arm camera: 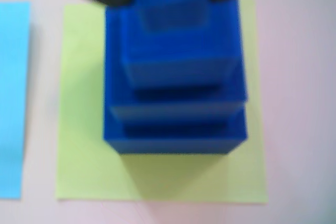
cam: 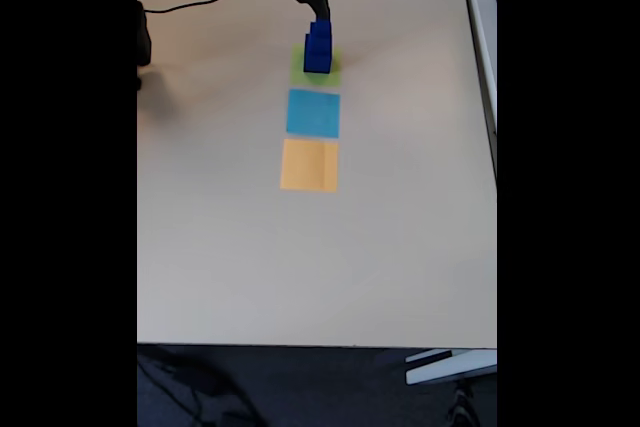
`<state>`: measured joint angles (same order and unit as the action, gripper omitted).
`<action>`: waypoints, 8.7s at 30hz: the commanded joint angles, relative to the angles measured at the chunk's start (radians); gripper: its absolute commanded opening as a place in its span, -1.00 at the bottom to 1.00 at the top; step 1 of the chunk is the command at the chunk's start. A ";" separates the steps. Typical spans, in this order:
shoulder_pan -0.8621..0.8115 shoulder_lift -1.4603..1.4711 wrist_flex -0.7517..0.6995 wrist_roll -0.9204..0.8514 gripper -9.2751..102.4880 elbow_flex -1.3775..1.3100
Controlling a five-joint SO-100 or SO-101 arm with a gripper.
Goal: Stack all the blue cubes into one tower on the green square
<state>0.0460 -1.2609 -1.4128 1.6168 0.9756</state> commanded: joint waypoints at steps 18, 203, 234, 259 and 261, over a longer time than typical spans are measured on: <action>0.008 -0.132 -0.006 0.014 -0.77 0.006; -0.087 -0.178 -0.124 -0.908 -0.84 -0.819; -0.110 -1.647 0.551 -1.040 -0.84 1.324; -0.046 -2.120 0.664 -1.344 -0.84 1.976; -0.040 -2.120 0.661 -1.336 -0.84 2.011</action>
<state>-0.0107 -3.3563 -0.7670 0.2807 2.9713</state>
